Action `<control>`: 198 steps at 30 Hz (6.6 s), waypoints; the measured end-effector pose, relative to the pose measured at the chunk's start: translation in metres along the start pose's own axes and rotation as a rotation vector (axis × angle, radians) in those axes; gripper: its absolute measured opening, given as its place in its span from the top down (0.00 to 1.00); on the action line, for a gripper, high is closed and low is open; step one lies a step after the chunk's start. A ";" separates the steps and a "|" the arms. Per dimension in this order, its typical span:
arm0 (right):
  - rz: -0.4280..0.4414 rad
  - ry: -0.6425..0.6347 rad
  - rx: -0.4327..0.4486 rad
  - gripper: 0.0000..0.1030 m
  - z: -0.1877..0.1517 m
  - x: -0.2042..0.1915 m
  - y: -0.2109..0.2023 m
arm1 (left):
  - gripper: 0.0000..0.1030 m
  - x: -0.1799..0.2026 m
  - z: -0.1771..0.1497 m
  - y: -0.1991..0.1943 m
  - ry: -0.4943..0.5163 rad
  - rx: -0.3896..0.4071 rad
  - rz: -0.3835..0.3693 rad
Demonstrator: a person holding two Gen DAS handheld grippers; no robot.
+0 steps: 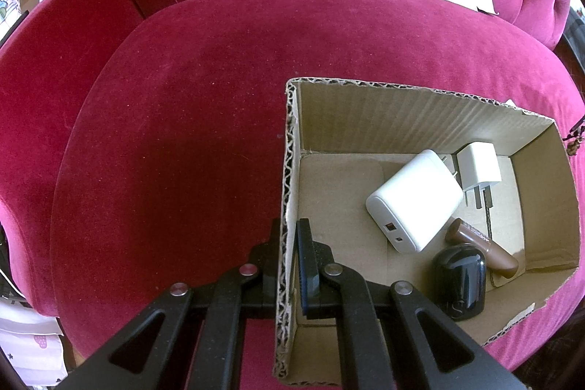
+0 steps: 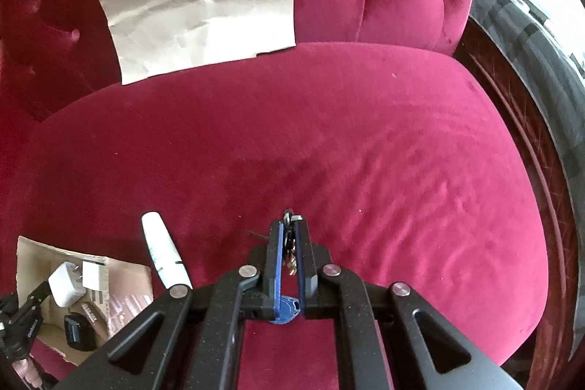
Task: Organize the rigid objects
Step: 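Carry the keyring with the right tool over the box, then lower the keyring into the box and open the right tool, then withdraw the right tool toward the blue fob on the seat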
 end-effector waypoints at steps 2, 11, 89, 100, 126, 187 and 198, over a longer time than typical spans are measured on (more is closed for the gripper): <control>0.006 -0.006 0.009 0.96 0.002 -0.004 -0.006 | 0.94 0.000 0.000 0.000 0.000 0.000 0.000; 0.038 -0.047 0.049 0.96 0.010 -0.025 -0.029 | 0.94 0.000 0.000 0.000 -0.001 0.000 0.000; 0.264 -0.409 -0.101 0.96 -0.068 -0.200 -0.022 | 0.94 0.001 0.001 0.000 0.002 0.000 0.004; 0.267 -0.410 -0.101 0.94 -0.068 -0.201 -0.016 | 0.94 0.002 0.001 0.000 0.002 0.000 0.005; 0.235 -0.347 -0.017 0.00 -0.042 -0.181 -0.031 | 0.93 0.001 0.001 0.002 0.004 0.000 0.007; -0.011 -0.095 -0.146 0.00 -0.029 -0.019 0.024 | 0.93 0.002 0.001 0.002 0.004 0.001 0.008; -0.027 -0.058 -0.221 0.00 -0.051 -0.003 0.049 | 0.93 0.002 0.001 0.002 0.004 0.001 0.008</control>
Point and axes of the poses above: each gripper's, at about its wrist camera, not at the fingertips, and y roughly the way its jaws point, x to its right, z to its top, the point moved 7 cm from there along y, roughly the way its jaws point
